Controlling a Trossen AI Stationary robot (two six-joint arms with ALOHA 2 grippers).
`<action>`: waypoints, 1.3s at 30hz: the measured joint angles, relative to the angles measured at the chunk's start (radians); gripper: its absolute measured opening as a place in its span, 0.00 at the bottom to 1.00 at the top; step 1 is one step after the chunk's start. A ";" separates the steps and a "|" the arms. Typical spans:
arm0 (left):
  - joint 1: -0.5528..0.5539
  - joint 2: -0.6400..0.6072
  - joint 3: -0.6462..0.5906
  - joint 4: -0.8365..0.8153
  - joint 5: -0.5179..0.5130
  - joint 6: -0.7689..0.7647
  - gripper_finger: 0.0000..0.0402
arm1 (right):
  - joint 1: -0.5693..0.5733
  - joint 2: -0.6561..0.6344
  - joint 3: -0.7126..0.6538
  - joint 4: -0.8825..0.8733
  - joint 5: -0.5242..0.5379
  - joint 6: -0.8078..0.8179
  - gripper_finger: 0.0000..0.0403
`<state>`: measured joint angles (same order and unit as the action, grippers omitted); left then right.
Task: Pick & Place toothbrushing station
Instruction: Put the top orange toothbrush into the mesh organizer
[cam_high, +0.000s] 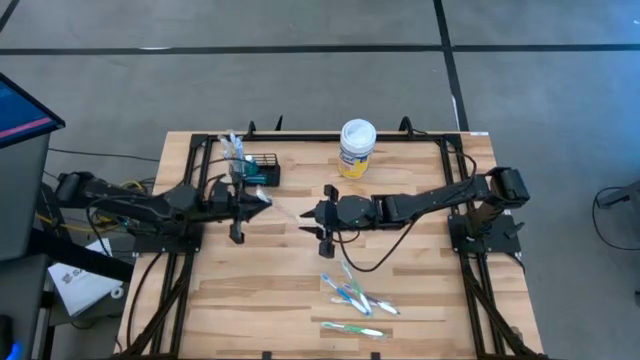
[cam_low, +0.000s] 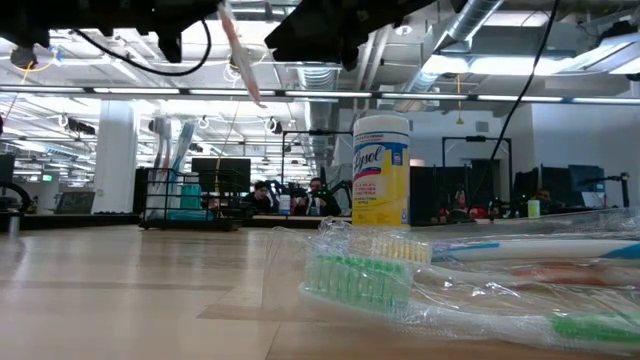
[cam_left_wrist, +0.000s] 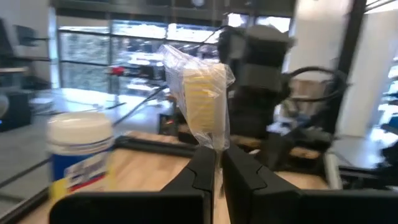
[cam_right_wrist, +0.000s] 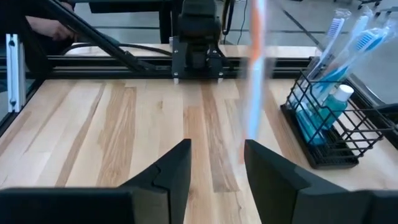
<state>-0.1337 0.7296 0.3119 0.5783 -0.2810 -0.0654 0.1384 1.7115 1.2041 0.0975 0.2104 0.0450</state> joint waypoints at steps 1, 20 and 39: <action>0.000 -0.023 0.000 -0.029 -0.024 0.004 0.01 | 0.003 0.000 0.000 0.000 0.000 0.000 0.34; 0.104 -0.080 0.062 -0.362 -0.435 -0.050 0.01 | 0.026 0.000 0.000 -0.001 0.000 0.000 0.32; 0.339 -0.074 0.191 -0.676 -0.437 -0.105 0.01 | 0.025 -0.001 0.000 -0.042 0.000 0.006 0.32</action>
<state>0.2048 0.6552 0.5033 -0.0976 -0.7177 -0.1704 0.1638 1.7107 1.2041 0.0559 0.2101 0.0512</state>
